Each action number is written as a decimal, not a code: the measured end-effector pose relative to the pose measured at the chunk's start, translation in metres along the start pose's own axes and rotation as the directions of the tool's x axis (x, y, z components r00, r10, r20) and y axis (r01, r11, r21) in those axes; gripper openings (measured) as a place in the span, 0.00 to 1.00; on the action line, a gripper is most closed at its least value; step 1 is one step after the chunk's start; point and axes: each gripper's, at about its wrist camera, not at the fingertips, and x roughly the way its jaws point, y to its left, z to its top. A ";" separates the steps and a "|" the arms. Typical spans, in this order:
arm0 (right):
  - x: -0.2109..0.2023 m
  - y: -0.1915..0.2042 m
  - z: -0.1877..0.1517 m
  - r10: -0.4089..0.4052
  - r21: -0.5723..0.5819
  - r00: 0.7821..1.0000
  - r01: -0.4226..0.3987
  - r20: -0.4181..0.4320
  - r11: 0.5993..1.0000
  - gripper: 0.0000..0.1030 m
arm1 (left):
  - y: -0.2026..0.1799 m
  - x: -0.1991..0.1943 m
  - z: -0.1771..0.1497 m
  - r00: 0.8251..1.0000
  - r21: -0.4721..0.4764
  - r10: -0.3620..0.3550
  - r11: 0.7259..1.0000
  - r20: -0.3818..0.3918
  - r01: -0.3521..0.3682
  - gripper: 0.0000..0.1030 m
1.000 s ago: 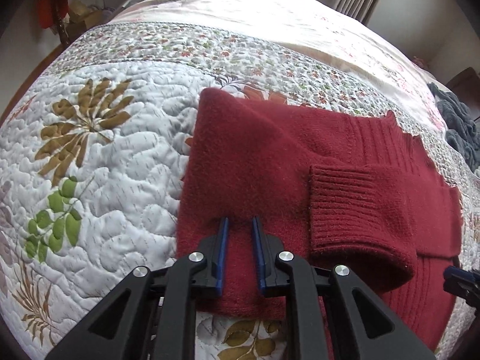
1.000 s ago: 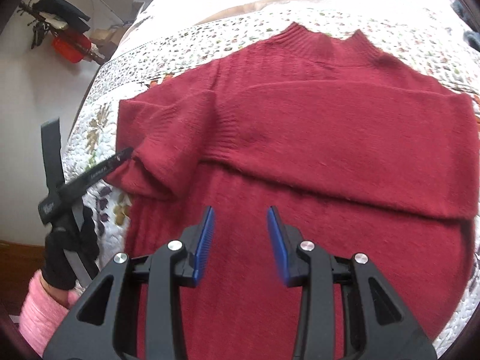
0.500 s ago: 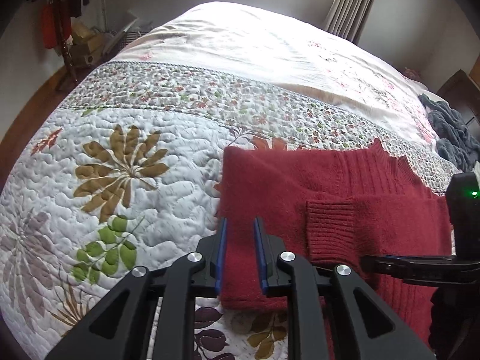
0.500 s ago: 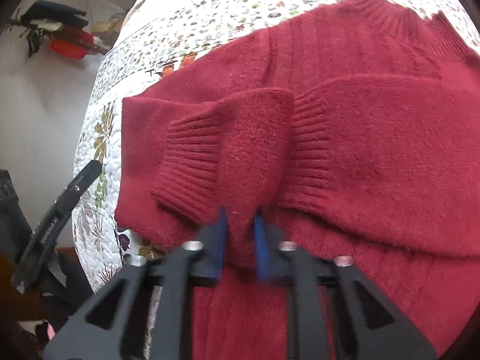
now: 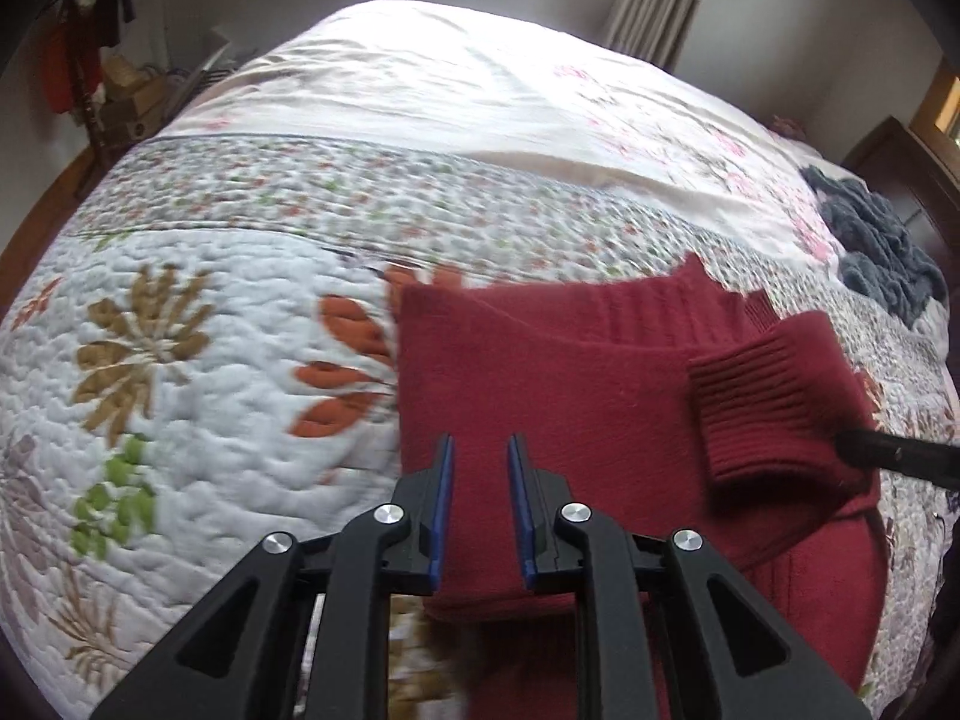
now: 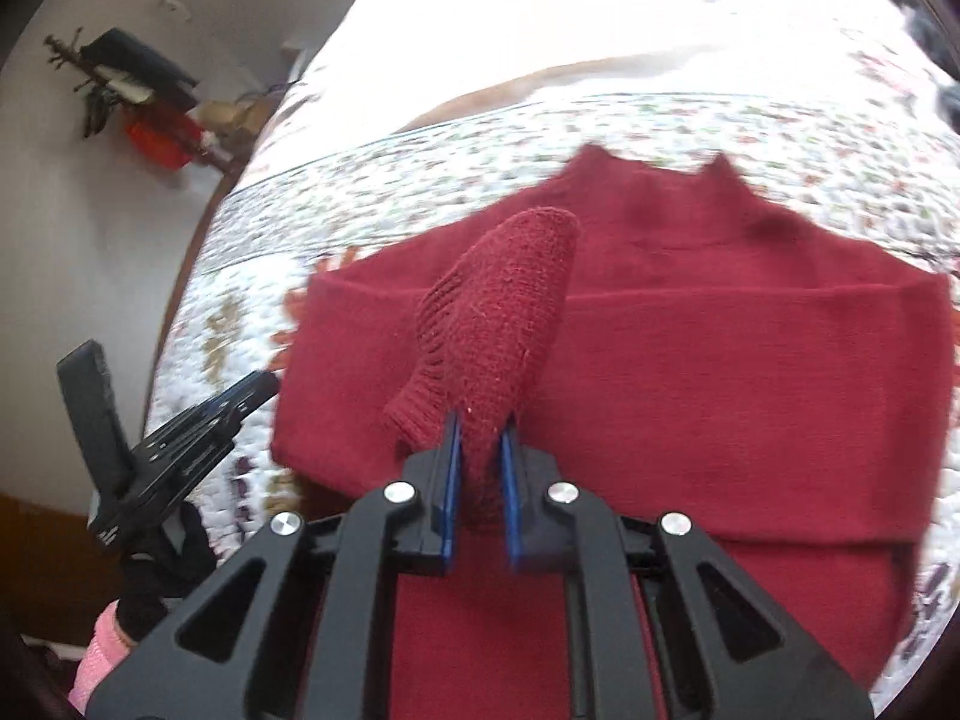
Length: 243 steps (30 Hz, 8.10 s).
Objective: Fold small clothes
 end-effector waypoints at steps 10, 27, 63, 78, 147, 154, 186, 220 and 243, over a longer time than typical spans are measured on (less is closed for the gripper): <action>0.049 -0.054 -0.018 -0.062 0.101 0.995 0.070 -0.073 0.992 0.10 | -0.017 0.045 -0.011 0.994 0.026 0.055 0.998 -0.090 -0.053 0.19; 0.025 0.023 -0.016 -0.182 -0.202 0.983 0.183 0.021 0.962 0.39 | -0.044 0.015 0.009 0.999 0.056 -0.008 0.998 -0.052 0.011 0.25; -0.034 -0.184 -0.044 -0.060 0.337 0.996 0.034 0.065 0.941 0.26 | -0.055 0.022 0.005 0.999 0.133 0.023 0.991 -0.038 -0.018 0.29; -0.010 -0.160 -0.023 -0.097 0.210 0.995 0.091 0.020 0.974 0.02 | -0.055 0.051 -0.004 0.993 0.112 0.030 0.994 -0.114 -0.017 0.31; -0.101 -0.120 -0.299 -0.232 0.233 0.973 0.230 -0.021 0.945 0.10 | -0.051 -0.110 -0.233 0.978 0.125 0.122 0.987 -0.171 -0.101 0.42; -0.108 -0.117 -0.312 -0.238 0.222 0.971 0.236 -0.019 0.946 0.14 | -0.059 -0.122 -0.244 0.977 0.156 0.124 0.983 -0.171 -0.098 0.43; -0.134 -0.162 -0.400 -0.173 0.283 0.983 0.183 -0.059 0.942 0.35 | 0.009 -0.138 -0.296 0.957 0.047 0.063 0.998 -0.283 -0.052 0.52; -0.168 -0.164 -0.368 0.076 0.328 0.993 -0.100 0.086 0.940 0.05 | 0.016 -0.159 -0.264 0.960 -0.045 -0.131 0.991 -0.246 0.123 0.08; -0.128 -0.199 -0.238 0.044 0.371 0.999 -0.053 0.032 0.927 0.05 | 0.025 -0.085 -0.160 0.966 -0.131 -0.128 0.986 -0.224 0.101 0.09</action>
